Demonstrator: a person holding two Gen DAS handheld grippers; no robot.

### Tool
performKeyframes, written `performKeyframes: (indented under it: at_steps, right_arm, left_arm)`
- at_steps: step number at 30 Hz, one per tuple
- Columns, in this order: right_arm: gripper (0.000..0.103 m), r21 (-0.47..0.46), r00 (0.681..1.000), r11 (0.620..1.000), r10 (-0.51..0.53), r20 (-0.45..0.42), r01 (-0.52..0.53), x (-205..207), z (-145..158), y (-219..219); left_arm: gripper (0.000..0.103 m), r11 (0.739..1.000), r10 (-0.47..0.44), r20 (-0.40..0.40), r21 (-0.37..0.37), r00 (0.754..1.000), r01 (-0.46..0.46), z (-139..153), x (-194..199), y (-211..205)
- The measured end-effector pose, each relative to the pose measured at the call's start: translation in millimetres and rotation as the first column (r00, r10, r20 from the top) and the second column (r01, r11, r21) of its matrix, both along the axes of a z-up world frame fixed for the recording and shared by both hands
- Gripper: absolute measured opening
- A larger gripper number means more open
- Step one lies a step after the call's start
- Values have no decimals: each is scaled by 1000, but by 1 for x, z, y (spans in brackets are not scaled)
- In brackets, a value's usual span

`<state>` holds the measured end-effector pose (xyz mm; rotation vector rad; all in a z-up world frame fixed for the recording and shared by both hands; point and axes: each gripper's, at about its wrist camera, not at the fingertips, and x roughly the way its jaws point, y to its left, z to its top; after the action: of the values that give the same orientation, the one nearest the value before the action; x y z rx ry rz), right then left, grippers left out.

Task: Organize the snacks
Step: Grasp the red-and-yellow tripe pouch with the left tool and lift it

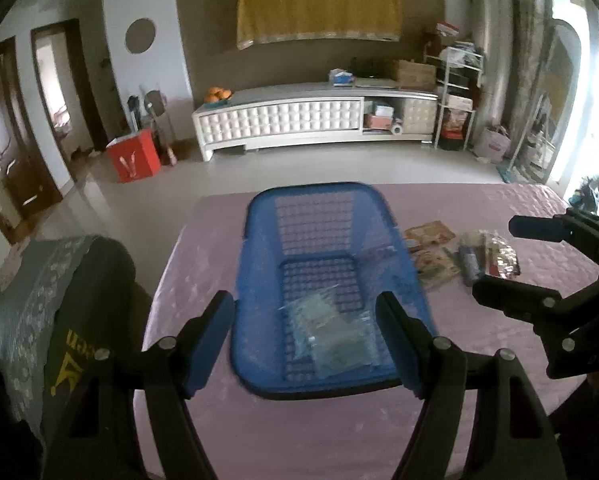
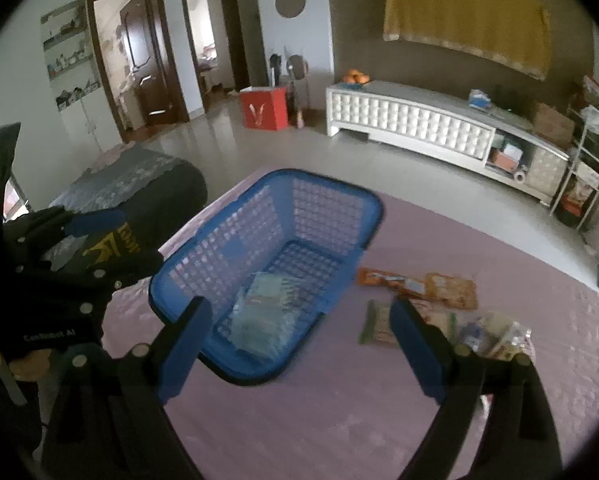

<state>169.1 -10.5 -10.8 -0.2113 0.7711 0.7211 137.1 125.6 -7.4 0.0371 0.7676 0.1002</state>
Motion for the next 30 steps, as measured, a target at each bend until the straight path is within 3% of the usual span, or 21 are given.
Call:
performKeyframes:
  at_steps: [6,9,16,30]
  right_arm:
    - [93,19,997,997,-70,18,70,5,11,-47]
    - [93,21,994,994,-108,18,107,8,12,-69]
    - [93,22,976,976,-215,7,215,19,7,-134]
    - [93,-14,920,922,-388,-52,388,53,-38,-231]
  left_arm:
    - [71,997,-79,8,27,997,79,8,13,-50]
    - [81,993,-117,15,36,993,116,12,23,-76]
    - [81,978,-207,3,36,978,206,10,50,-133]
    - [81,940,-339,-139,-13,930,340,-40,117,-222]
